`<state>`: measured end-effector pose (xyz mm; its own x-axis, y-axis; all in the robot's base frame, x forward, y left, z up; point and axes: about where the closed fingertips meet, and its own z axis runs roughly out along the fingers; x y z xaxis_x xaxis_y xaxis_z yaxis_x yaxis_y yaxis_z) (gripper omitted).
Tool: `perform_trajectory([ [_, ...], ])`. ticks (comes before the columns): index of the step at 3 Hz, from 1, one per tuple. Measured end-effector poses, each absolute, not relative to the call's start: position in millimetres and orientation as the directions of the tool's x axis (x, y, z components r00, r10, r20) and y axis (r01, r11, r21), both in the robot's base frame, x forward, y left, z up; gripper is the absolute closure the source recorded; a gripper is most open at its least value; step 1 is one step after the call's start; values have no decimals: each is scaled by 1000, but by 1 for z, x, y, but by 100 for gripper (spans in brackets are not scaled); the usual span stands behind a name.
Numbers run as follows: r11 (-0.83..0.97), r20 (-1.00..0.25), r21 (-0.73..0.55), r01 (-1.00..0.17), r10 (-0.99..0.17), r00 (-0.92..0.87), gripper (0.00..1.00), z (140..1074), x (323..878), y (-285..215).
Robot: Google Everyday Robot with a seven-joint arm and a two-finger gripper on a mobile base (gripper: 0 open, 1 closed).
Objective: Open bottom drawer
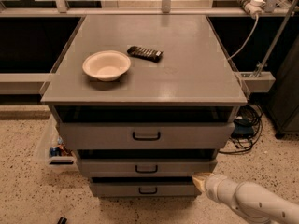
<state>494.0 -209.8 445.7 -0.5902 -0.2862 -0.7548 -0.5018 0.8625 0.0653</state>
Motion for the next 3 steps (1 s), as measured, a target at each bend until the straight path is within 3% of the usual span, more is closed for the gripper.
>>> perform_trajectory([
  [3,900,-765,174,-399,-131,-630,100,316,520,-215],
])
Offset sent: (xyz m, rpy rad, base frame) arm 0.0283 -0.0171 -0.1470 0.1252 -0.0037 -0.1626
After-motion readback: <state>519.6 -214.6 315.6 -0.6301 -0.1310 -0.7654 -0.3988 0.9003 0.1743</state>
